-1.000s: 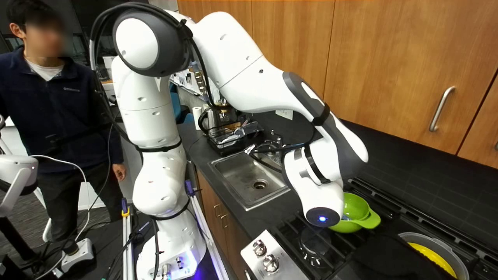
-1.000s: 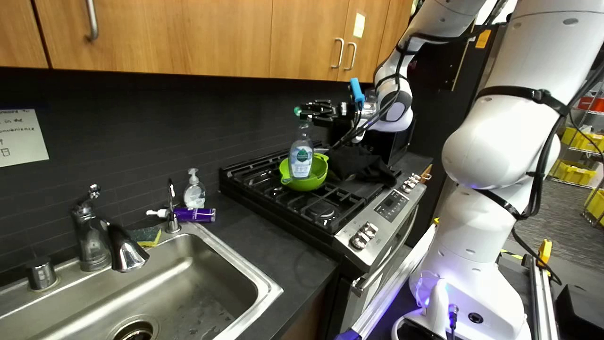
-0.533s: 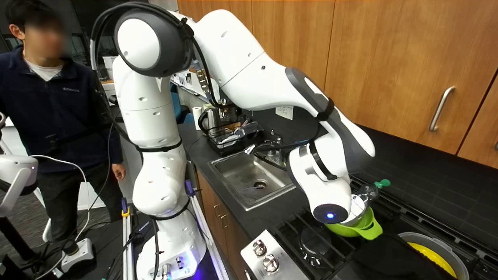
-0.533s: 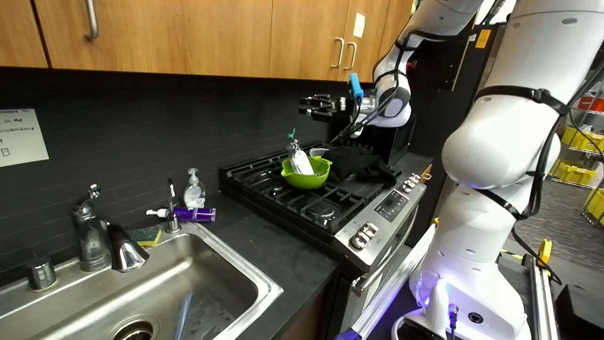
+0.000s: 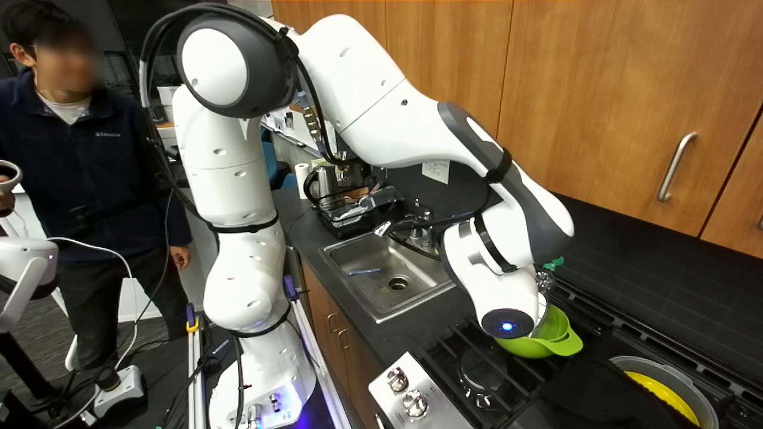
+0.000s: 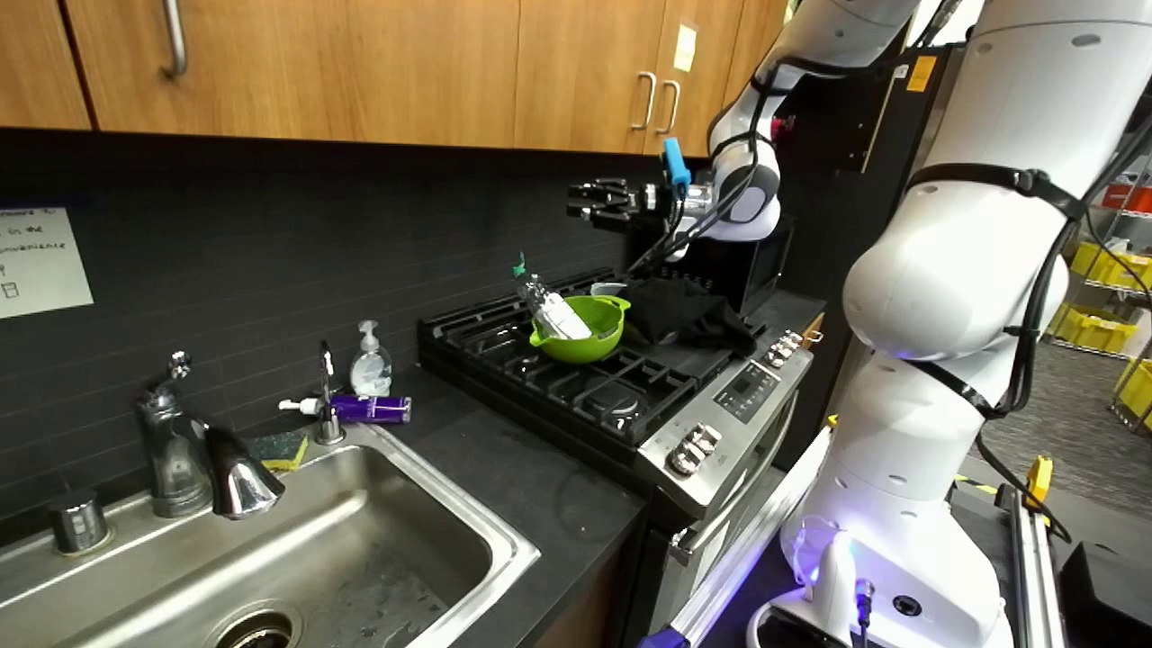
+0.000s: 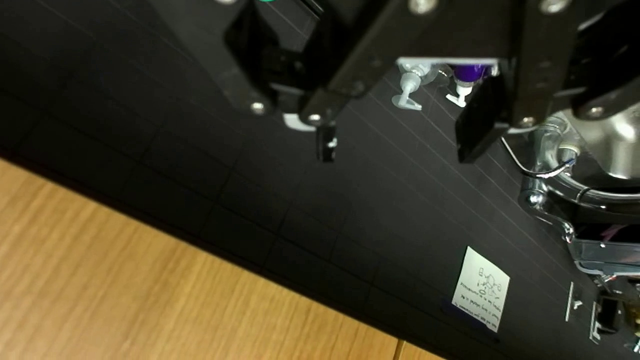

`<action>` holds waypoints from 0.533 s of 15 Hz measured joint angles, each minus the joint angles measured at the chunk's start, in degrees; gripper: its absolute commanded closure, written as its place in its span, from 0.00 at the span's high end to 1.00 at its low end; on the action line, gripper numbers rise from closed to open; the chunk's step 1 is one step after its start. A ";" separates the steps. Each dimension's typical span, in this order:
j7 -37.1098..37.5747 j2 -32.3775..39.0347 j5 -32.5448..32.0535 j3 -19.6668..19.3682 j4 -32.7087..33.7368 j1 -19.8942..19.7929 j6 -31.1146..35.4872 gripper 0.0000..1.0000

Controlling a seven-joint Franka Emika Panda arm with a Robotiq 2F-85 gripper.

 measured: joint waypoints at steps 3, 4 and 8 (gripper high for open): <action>-0.70 0.03 0.01 1.10 -0.26 0.77 0.00 0.84; -0.90 0.15 0.05 1.57 -0.37 1.14 0.00 0.84; -2.59 2.53 0.38 2.85 -0.50 2.42 -1.95 0.82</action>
